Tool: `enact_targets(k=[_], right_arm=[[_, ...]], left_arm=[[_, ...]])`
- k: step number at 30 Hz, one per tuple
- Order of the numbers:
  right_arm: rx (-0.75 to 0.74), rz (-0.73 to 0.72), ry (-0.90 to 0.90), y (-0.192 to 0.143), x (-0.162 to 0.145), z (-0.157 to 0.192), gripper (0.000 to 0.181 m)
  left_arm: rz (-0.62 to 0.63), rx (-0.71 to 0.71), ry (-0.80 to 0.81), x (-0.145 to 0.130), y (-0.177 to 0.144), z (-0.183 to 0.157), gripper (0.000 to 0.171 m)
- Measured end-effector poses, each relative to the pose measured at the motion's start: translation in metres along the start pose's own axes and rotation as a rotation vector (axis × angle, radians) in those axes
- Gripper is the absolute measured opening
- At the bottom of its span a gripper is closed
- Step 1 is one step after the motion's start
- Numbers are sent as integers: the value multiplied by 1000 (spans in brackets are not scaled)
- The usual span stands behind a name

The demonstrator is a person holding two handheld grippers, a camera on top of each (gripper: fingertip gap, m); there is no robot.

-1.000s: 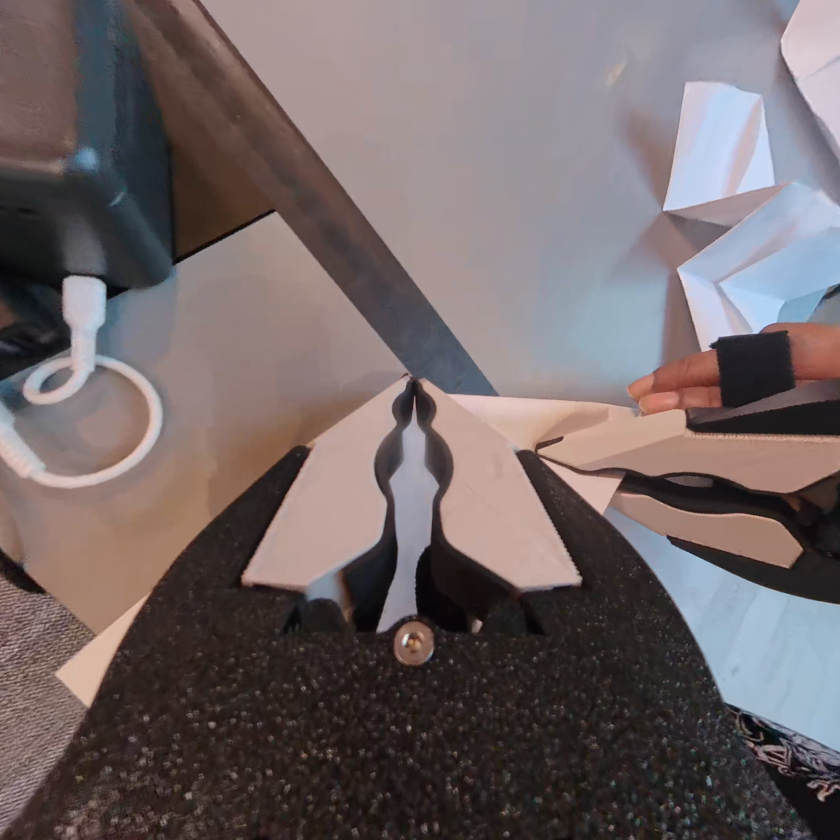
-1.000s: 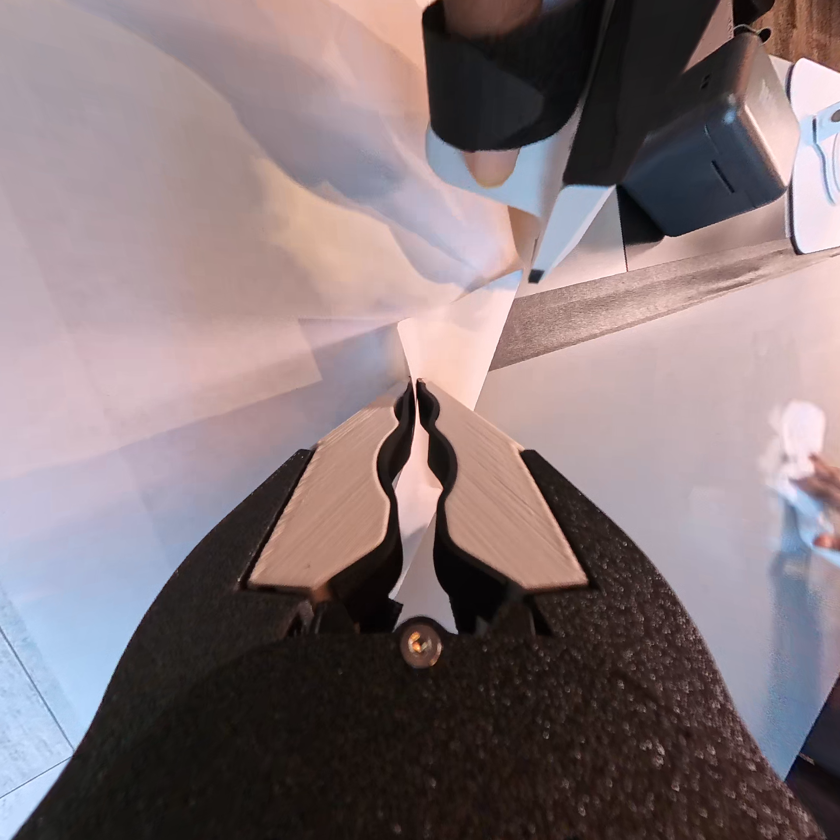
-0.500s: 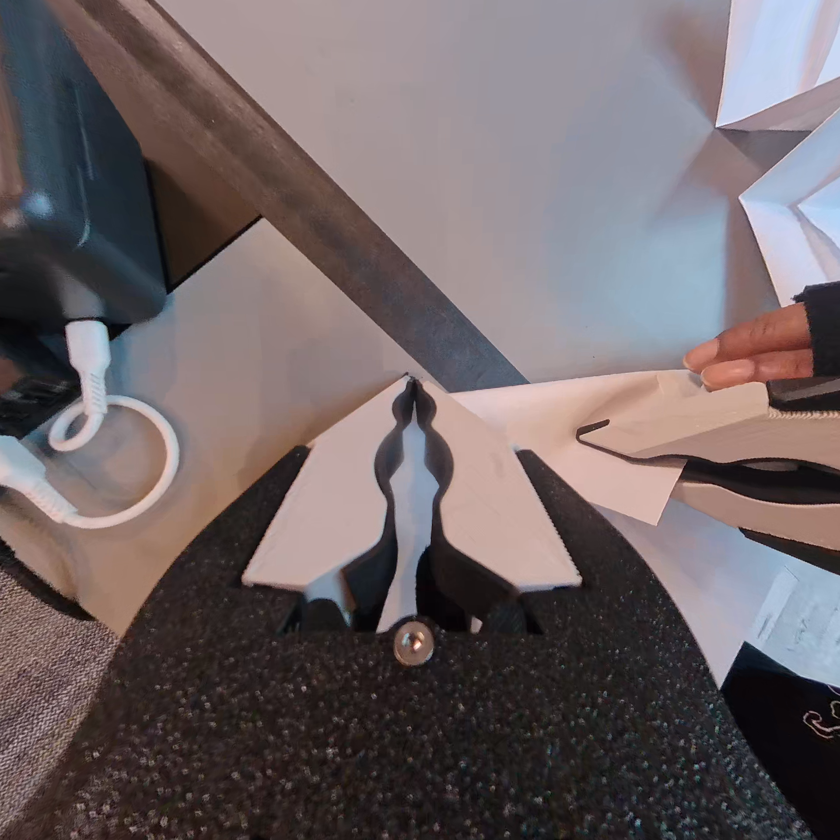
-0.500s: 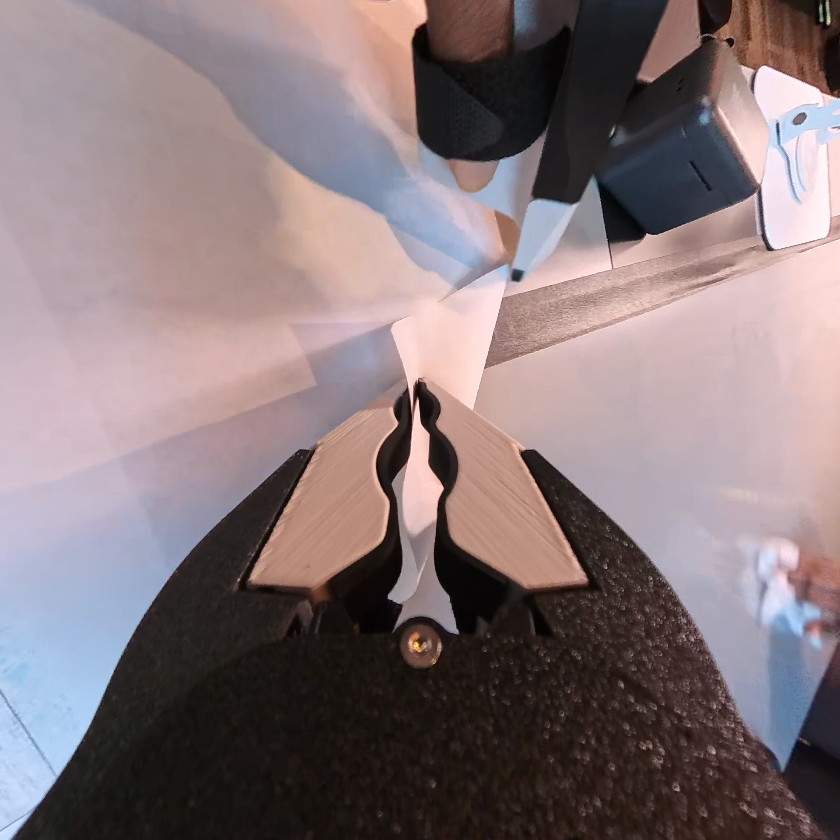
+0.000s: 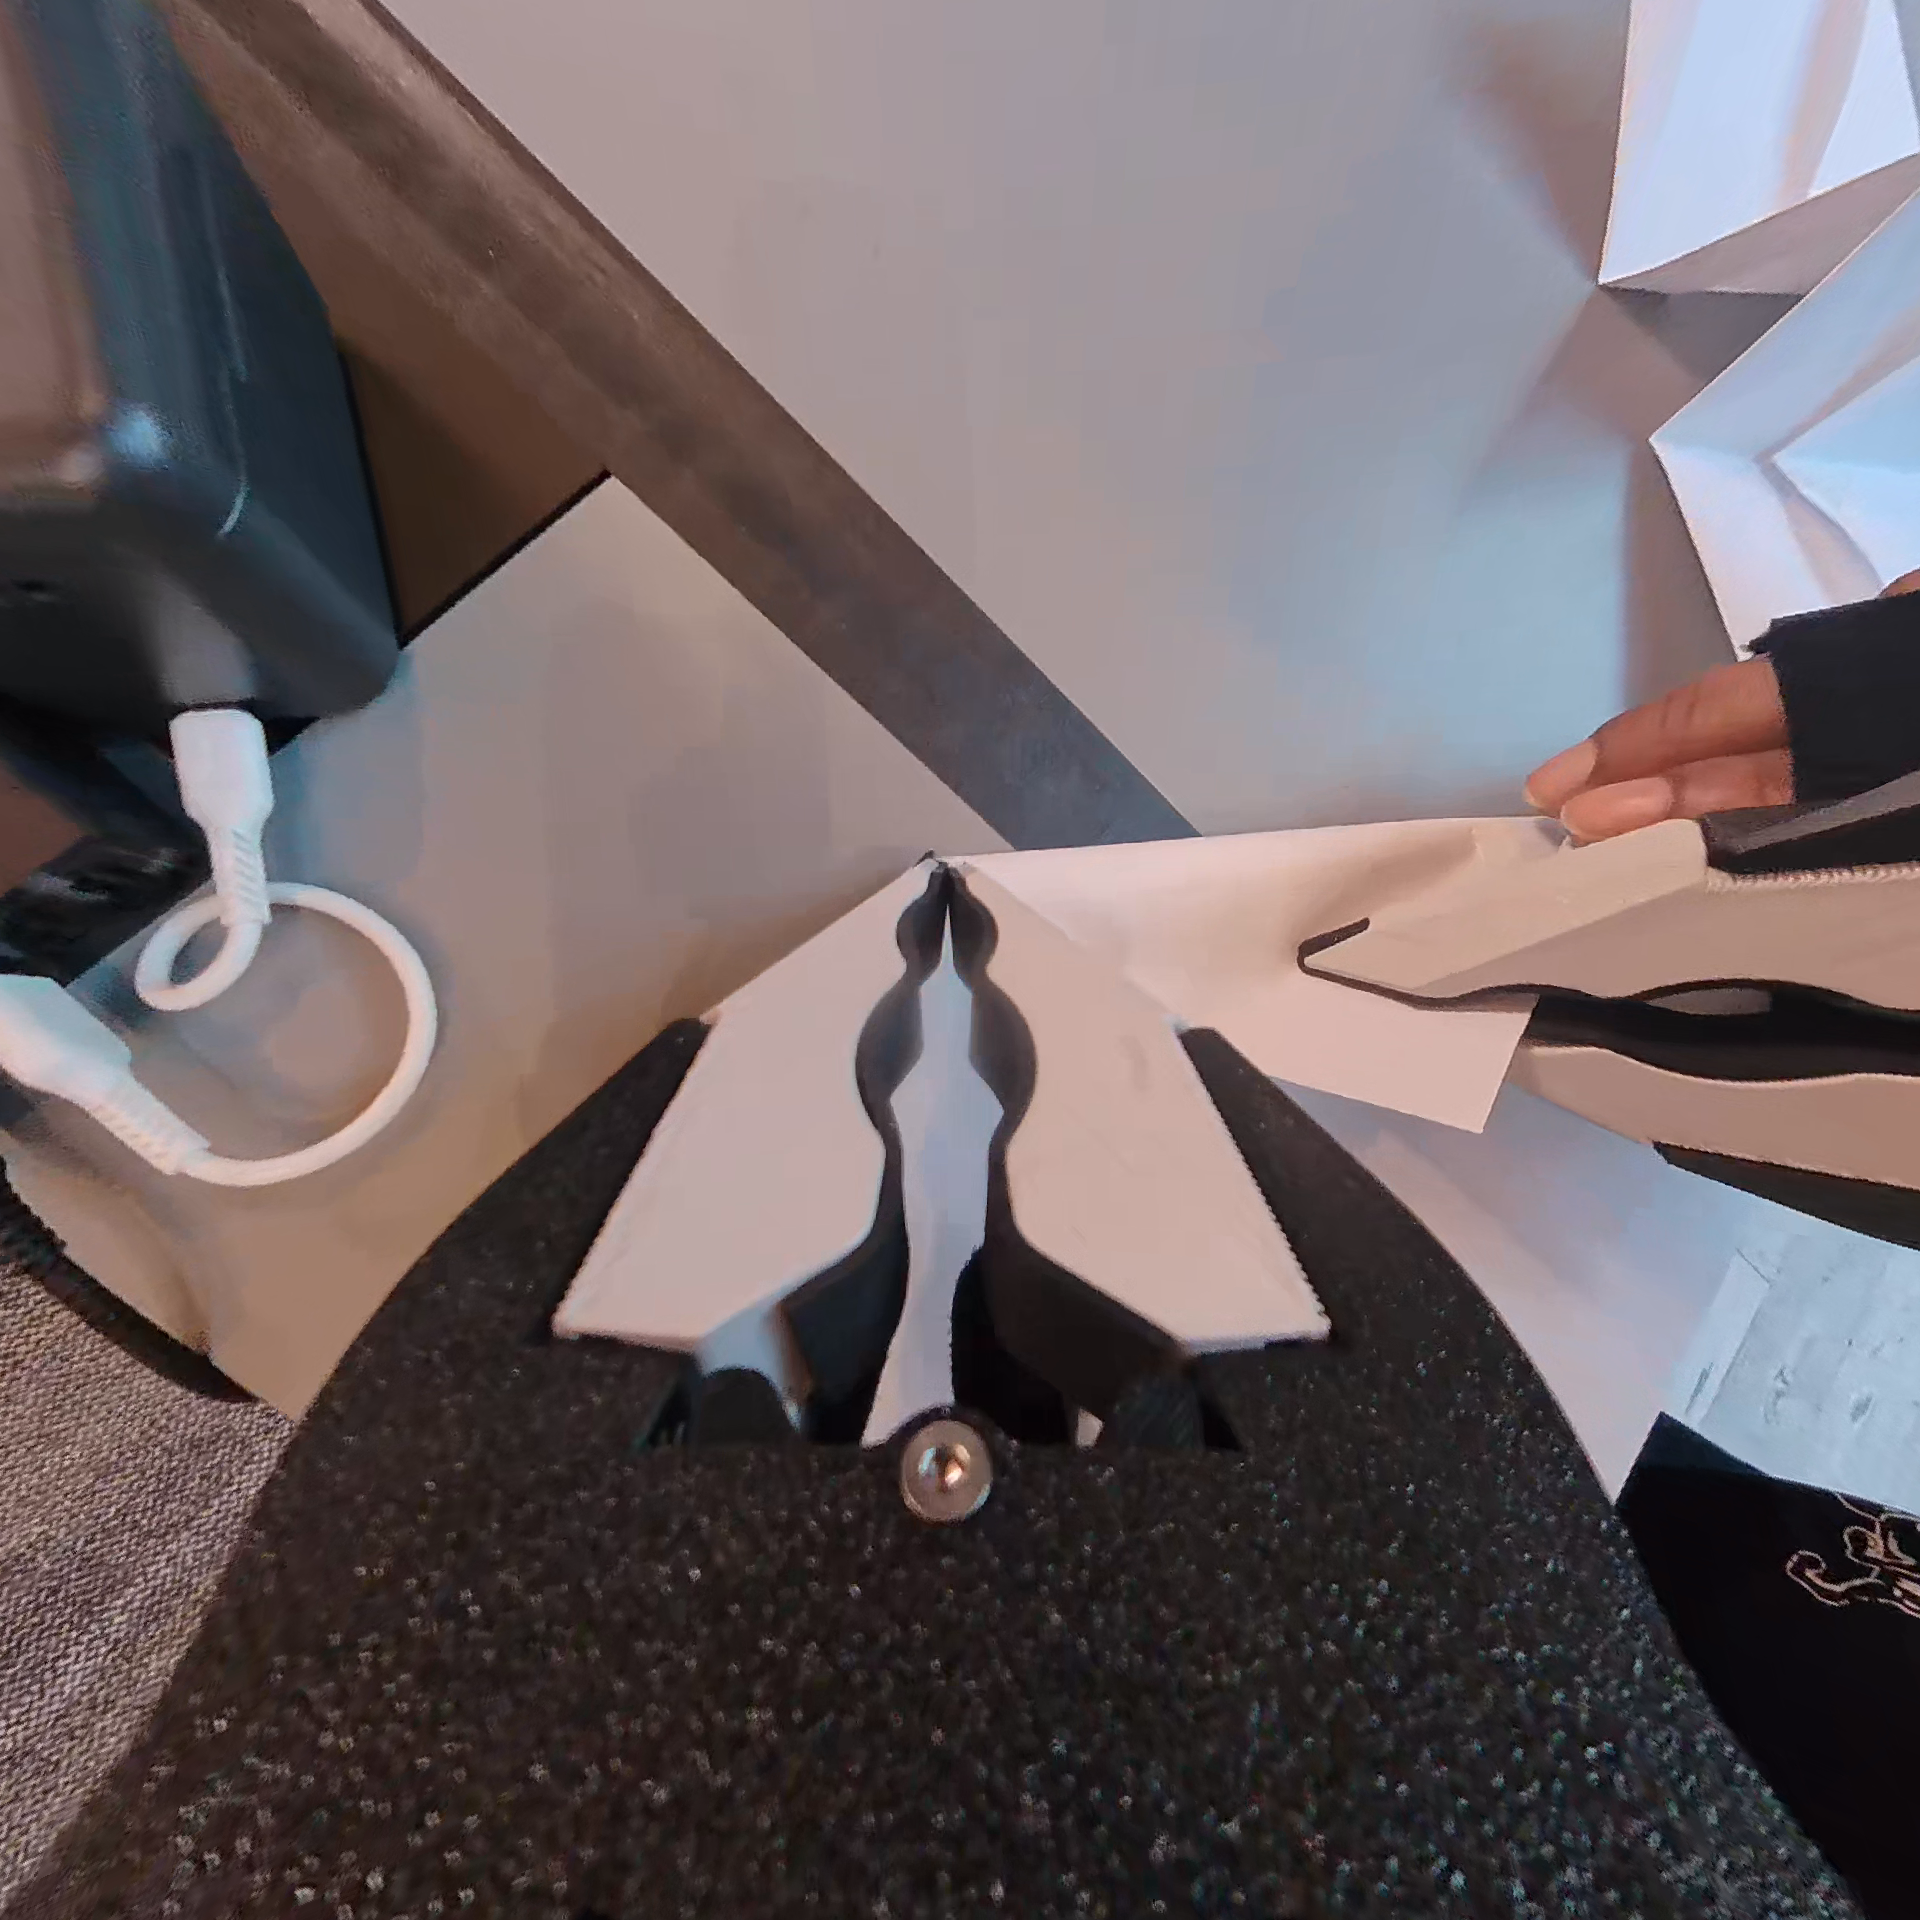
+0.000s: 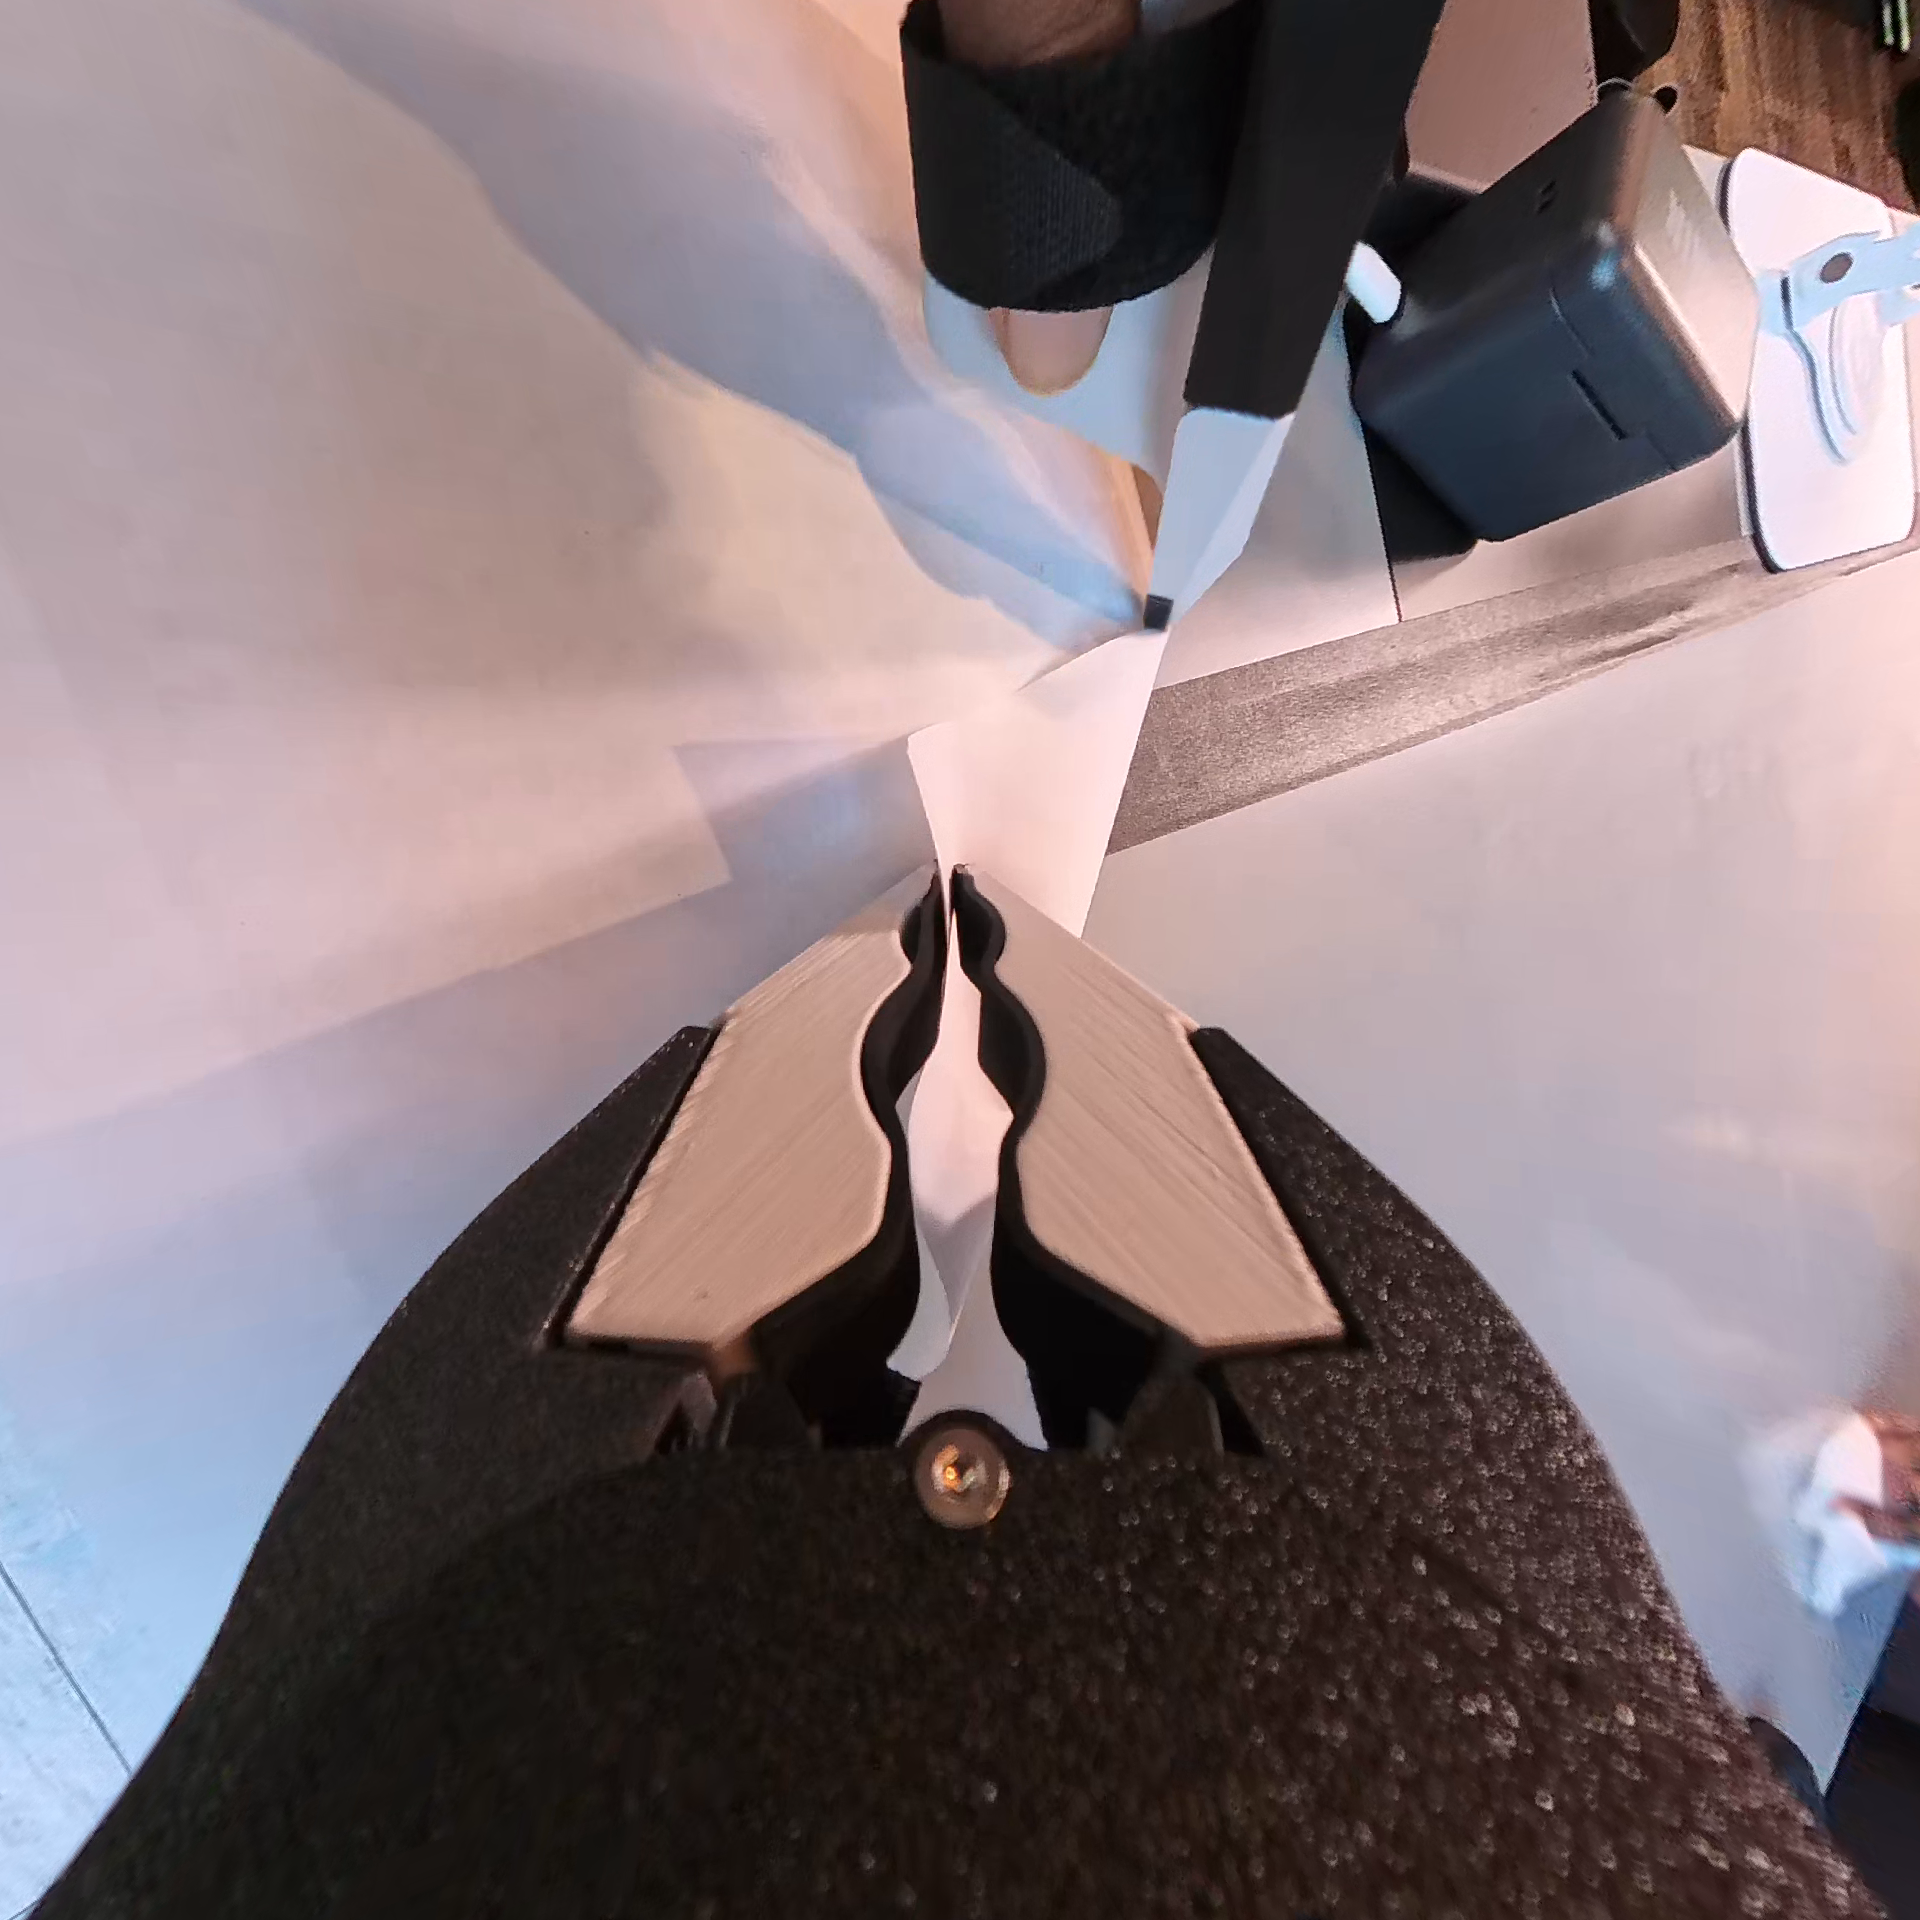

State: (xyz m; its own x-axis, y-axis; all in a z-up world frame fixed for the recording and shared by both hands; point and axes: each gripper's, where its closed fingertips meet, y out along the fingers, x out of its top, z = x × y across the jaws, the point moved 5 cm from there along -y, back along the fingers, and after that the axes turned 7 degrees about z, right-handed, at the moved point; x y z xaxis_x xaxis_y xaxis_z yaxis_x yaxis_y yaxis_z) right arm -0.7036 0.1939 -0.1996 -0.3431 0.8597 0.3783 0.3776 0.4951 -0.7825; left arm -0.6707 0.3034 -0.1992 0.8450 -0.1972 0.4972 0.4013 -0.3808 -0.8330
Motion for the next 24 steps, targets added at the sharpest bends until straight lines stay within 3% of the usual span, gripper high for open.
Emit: enact_targets(k=[9, 16, 24], right_arm=[[-8, -5, -11, 0, 0, 0, 0], [-6, -4, 0, 1, 2, -1, 0], [-8, -5, 1, 2, 2, -1, 0]], left_arm=[[74, -20, 4, 5, 1, 1, 0], [9, -52, -19, 13, -3, -3, 0], [49, -22, 15, 10, 3, -2, 0]])
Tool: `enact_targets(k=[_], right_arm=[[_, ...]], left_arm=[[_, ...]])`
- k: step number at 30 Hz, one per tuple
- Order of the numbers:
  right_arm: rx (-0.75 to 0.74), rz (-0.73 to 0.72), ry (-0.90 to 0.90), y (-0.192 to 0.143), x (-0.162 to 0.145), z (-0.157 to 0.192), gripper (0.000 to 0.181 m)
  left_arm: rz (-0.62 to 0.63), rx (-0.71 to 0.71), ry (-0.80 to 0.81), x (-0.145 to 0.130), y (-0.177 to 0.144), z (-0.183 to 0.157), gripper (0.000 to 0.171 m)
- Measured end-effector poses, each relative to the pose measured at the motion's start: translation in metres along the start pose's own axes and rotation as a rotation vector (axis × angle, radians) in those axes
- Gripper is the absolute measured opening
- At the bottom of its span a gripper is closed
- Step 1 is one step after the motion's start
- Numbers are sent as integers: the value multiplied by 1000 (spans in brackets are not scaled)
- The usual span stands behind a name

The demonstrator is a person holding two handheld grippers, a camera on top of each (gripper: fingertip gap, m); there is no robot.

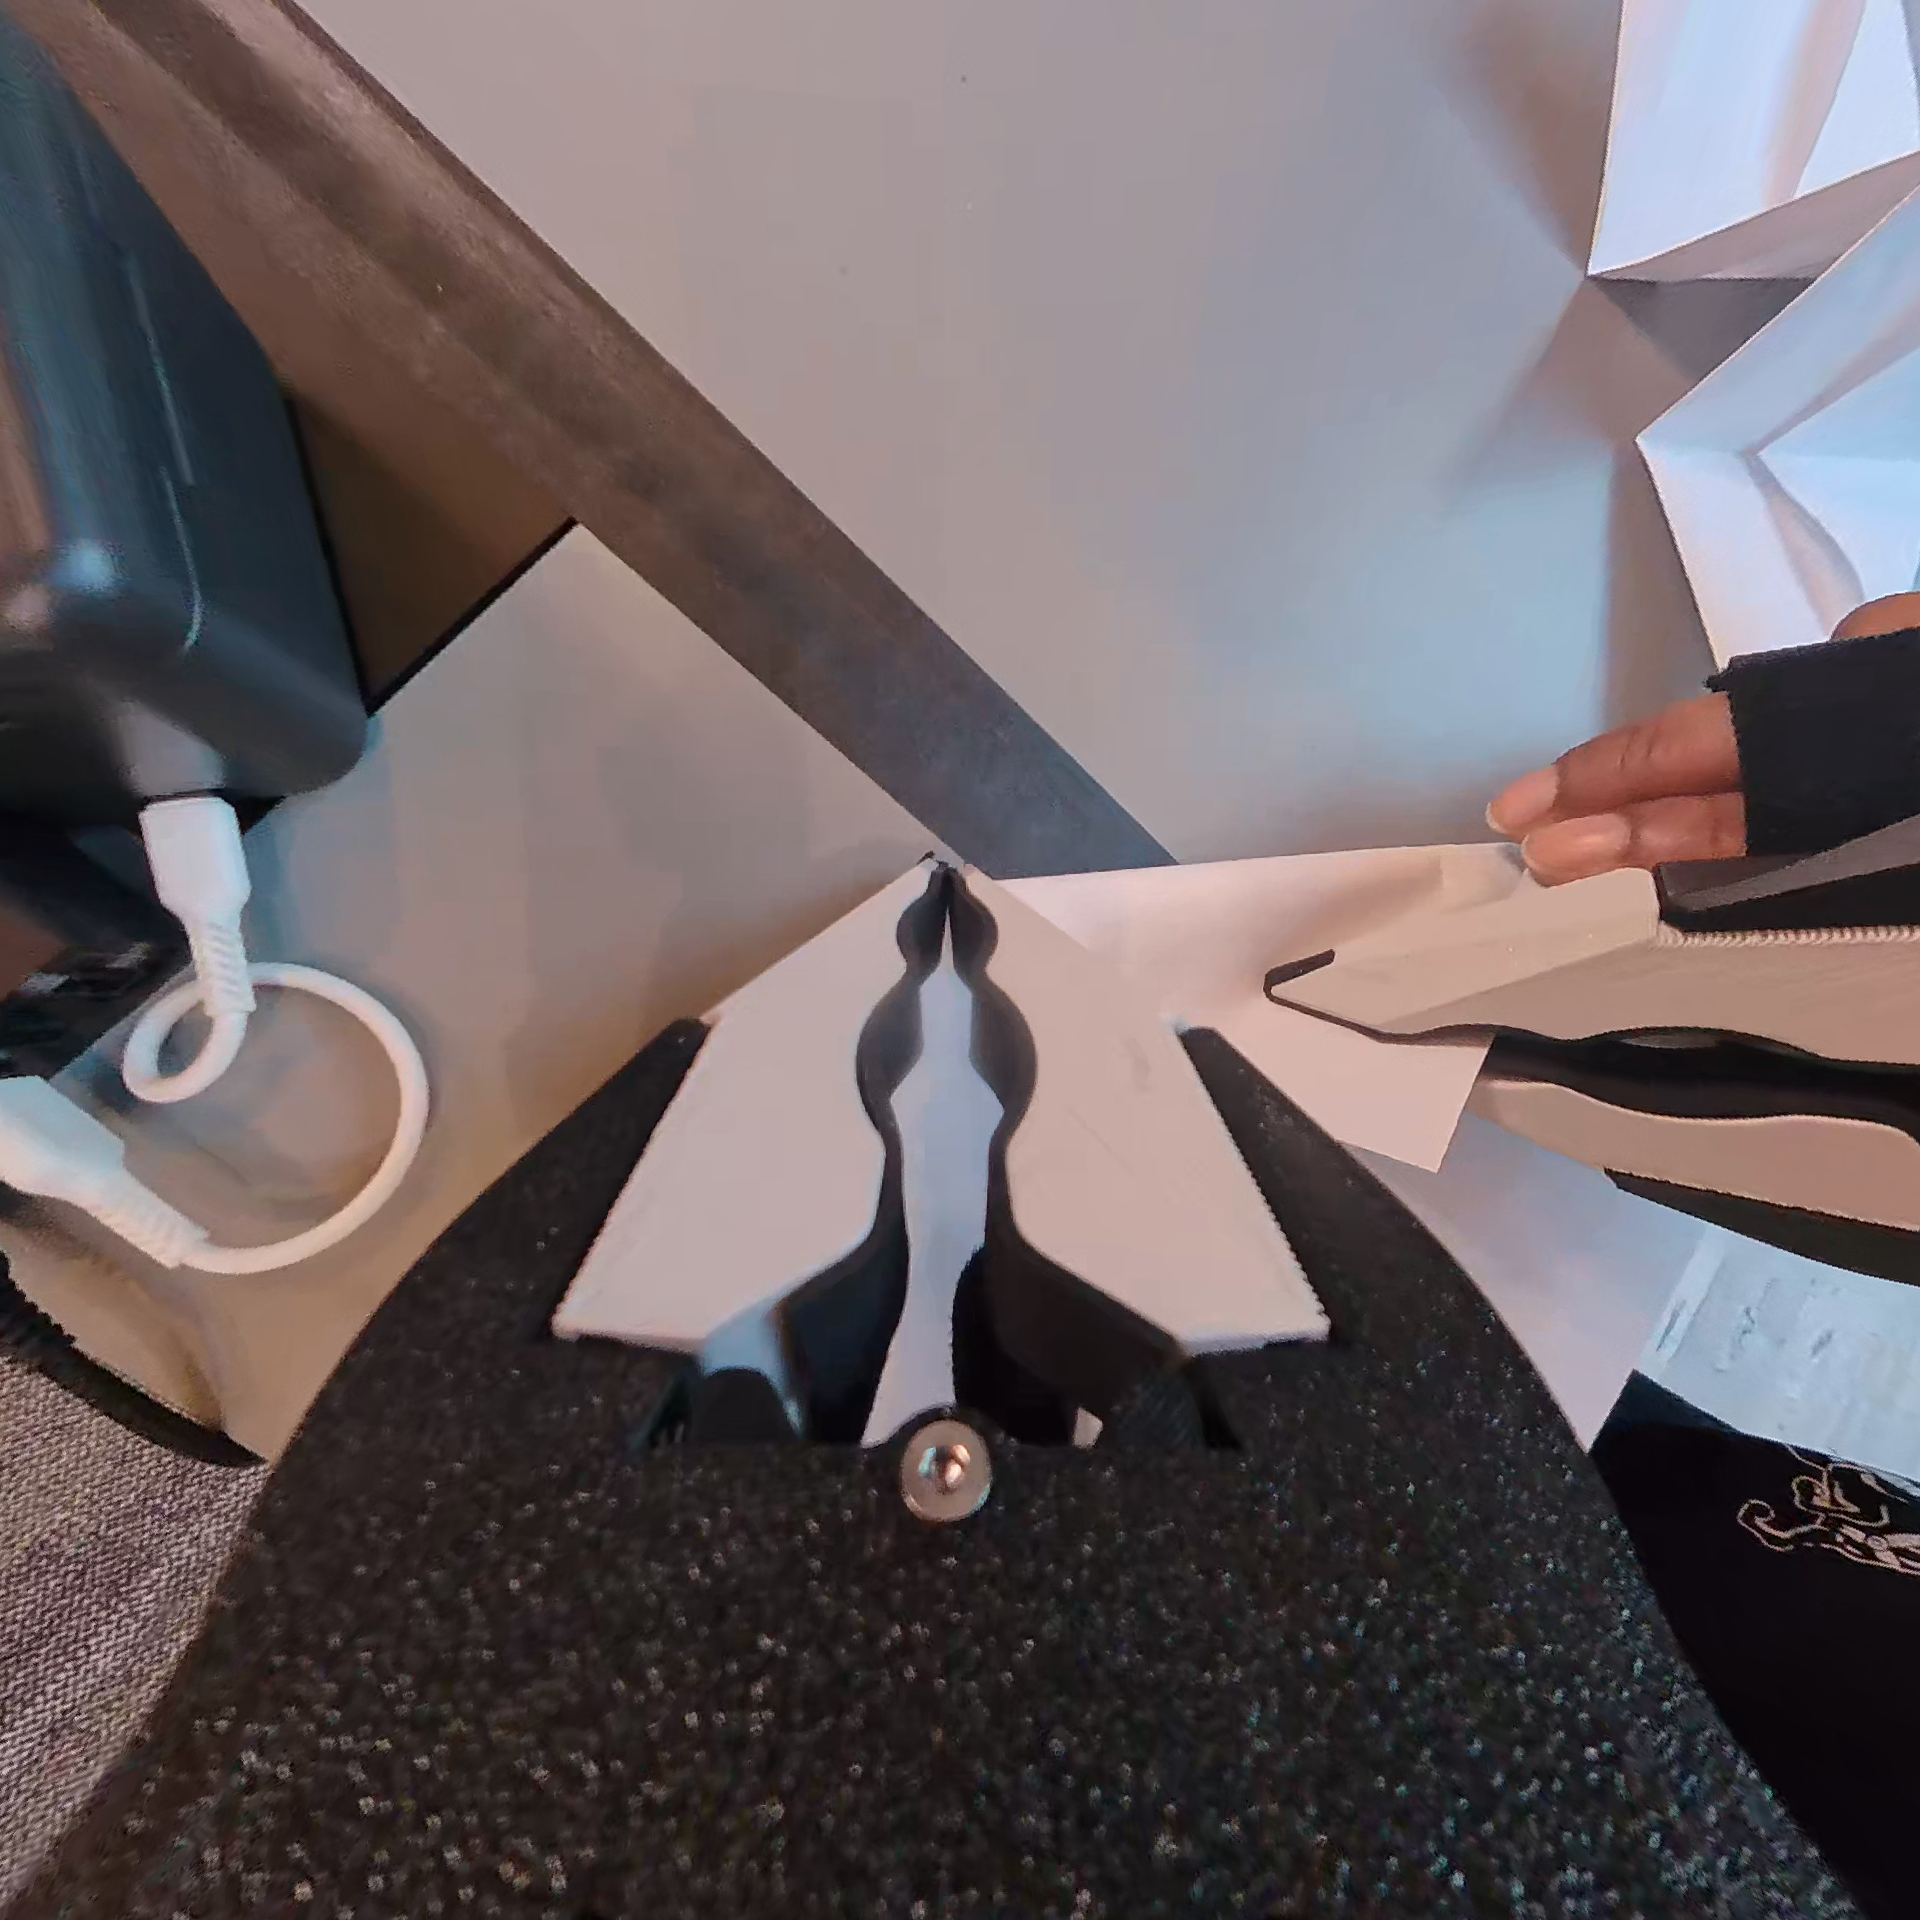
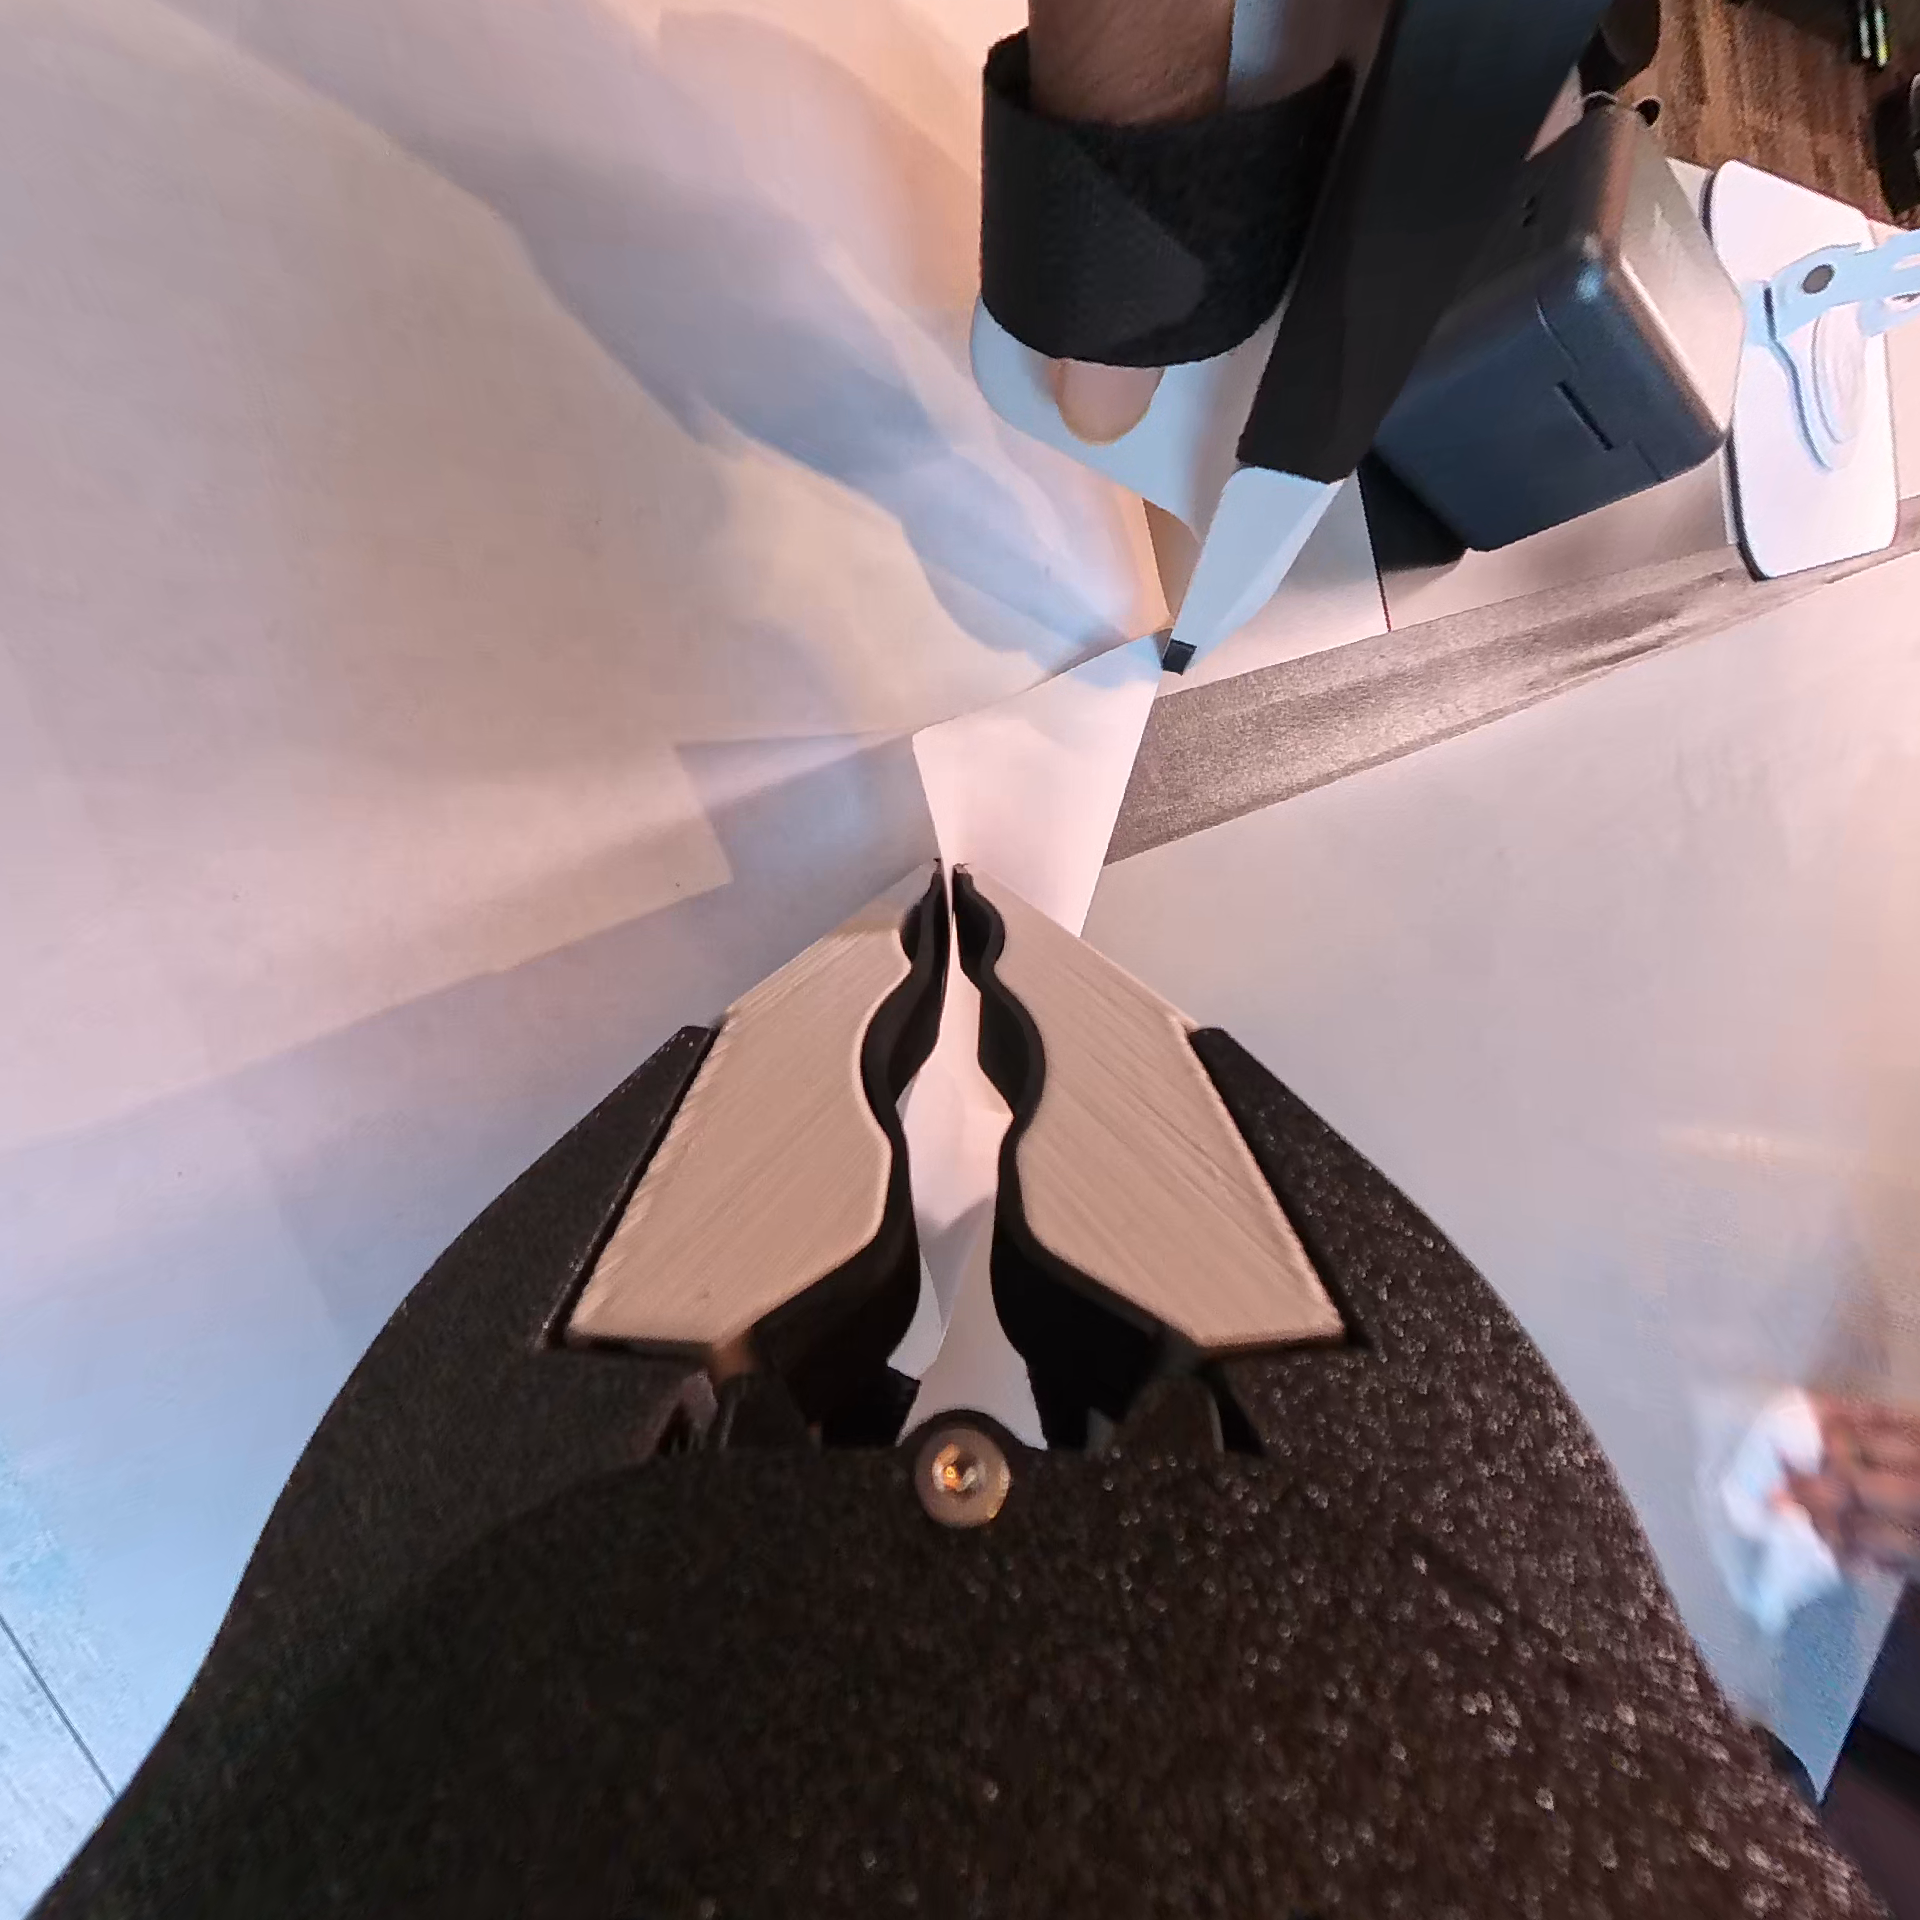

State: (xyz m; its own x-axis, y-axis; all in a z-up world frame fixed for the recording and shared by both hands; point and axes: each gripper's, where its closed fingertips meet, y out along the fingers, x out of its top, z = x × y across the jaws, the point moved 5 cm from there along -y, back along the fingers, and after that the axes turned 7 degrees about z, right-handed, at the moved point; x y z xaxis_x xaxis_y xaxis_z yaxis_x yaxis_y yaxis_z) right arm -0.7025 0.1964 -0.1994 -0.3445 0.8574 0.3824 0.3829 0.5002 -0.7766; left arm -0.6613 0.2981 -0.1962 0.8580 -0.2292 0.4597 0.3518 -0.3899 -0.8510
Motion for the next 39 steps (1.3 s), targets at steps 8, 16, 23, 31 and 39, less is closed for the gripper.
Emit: enact_targets(k=[8, 16, 23, 31, 39], right_arm=[[-13, 0, 2, -1, 1, 0, 0], [-7, -6, 75, -11, 8, 7, 16], [15, 26, 199, -17, 10, 11, 13], [81, 62, 291, -11, 14, 21, 7], [380, 17, 729, -13, 7, 18, 32]], left_arm=[[-10, 18, 65, -1, 4, 2, 0], [-4, 26, 111, -1, 5, 1, 0], [3, 24, 104, -1, 5, 2, 0], [18, 27, 102, 0, 5, 1, 0], [-17, 70, 201, -3, 5, 0, 0]])
